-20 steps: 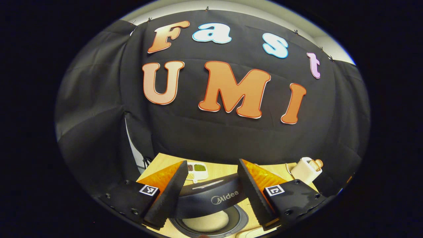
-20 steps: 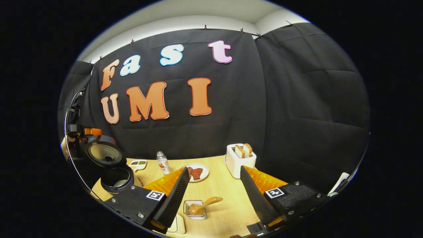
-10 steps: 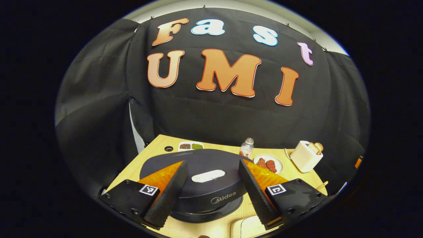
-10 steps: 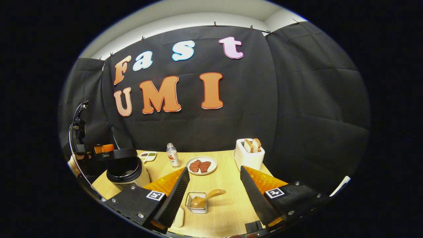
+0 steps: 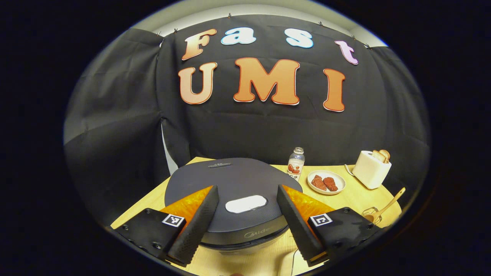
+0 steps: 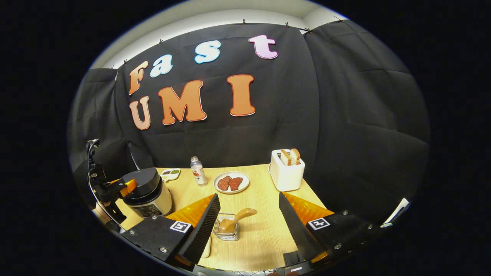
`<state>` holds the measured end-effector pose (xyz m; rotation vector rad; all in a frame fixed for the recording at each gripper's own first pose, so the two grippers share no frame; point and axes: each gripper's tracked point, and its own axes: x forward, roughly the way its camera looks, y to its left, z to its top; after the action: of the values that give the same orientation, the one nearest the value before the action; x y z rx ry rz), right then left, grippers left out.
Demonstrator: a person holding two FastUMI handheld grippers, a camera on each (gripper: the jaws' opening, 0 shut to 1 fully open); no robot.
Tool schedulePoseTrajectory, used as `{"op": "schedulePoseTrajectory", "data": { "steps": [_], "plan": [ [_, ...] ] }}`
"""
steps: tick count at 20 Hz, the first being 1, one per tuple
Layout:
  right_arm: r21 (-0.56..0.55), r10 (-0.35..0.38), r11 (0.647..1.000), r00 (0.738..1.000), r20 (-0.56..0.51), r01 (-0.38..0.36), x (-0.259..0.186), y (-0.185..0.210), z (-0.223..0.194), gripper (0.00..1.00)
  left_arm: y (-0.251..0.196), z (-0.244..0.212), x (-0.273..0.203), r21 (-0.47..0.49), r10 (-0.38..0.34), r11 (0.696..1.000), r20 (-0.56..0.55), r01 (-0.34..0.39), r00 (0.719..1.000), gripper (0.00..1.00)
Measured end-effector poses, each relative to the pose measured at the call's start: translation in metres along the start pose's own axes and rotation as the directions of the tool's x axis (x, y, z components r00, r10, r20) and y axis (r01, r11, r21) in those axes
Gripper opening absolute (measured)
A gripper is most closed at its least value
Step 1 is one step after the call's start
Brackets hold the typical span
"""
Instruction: Close the left gripper, press the button to open the rice cooker; take a wooden spoon from the chopstick holder with the right hand, scoop a spoonful of rice and pour it into the rice cooker, then put the wooden spoon back into the chopstick holder.
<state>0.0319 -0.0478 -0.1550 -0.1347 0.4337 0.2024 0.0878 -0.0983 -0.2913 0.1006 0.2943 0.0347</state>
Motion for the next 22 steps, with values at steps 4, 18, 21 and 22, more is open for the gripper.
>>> {"op": "schedulePoseTrajectory", "data": {
  "steps": [4, 18, 21, 22],
  "plan": [
    [0.011, 0.0, 1.0, 1.0, 0.001, 0.0, 0.0, 0.0, -0.002, 0.95, -0.001, -0.016, 0.001, 0.038, 0.001, 0.999, 0.018, -0.002, 1.0, 0.97],
    [0.026, -0.018, 1.0, 1.0, 0.019, 0.017, -0.002, 0.0, 0.006, 0.95, 0.007, -0.016, -0.007, 0.039, -0.009, 0.999, -0.091, 0.013, 0.996, 1.0],
    [0.029, -0.021, 0.999, 0.999, 0.038, 0.02, -0.001, 0.002, 0.016, 0.95, 0.028, 0.023, -0.023, 0.086, 0.031, 0.996, -0.072, -0.025, 0.997, 0.97],
    [0.028, -0.021, 0.999, 0.999, 0.046, 0.02, 0.0, 0.002, 0.021, 0.95, 0.032, 0.042, -0.029, 0.074, 0.029, 0.997, -0.056, -0.025, 0.998, 1.0]
  ]
}}
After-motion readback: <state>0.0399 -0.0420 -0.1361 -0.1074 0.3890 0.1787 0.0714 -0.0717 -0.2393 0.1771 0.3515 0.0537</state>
